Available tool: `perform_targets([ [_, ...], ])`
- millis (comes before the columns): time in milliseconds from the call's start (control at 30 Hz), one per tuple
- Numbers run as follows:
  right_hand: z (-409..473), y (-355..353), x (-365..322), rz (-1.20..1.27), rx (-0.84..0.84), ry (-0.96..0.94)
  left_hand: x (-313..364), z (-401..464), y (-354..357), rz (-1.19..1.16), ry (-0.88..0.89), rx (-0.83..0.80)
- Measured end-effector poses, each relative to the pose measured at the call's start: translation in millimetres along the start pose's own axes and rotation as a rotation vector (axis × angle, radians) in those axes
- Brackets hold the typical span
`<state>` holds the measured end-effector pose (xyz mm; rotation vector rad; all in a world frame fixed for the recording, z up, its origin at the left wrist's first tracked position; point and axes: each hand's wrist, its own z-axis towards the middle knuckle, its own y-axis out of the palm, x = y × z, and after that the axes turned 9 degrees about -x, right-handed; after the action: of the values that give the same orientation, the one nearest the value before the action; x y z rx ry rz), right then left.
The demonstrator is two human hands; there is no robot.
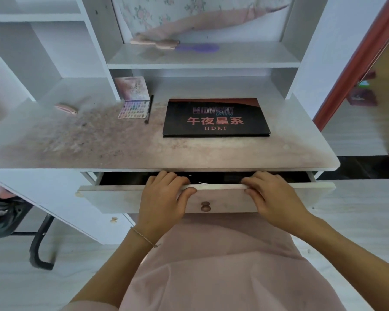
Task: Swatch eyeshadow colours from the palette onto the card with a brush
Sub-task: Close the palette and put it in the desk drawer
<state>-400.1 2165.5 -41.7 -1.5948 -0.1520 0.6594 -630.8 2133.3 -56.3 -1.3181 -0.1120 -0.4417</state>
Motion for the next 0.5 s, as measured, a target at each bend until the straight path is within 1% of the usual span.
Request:
perform_targets([
  [67, -12, -3, -1, 0.005, -0.046, -0.031, -1, -9, -5, -0.004, 0.052, -0.049],
  [133, -25, -6, -1, 0.059, -0.128, -0.076, -4, -22, -11, -0.036, 0.069, -0.106],
  [233, -33, -10, 0, 0.138, -0.228, -0.107, -4, -37, -13, -0.079, 0.055, -0.186],
  [367, -25, -11, 3, 0.110, -0.436, -0.119, -2, -39, -16, -0.130, 0.029, -0.281],
  [433, -19, -19, 2, 0.180, -0.497, -0.125, -1, -34, -20, -0.171, 0.053, -0.258],
  [467, -15, -24, 0, 0.273, -0.497, -0.127, 0, -28, -24, -0.201, 0.053, -0.224],
  [500, -11, -32, -2, 0.384, -0.459, -0.128, 0, -20, -28, -0.228, 0.047, -0.177],
])
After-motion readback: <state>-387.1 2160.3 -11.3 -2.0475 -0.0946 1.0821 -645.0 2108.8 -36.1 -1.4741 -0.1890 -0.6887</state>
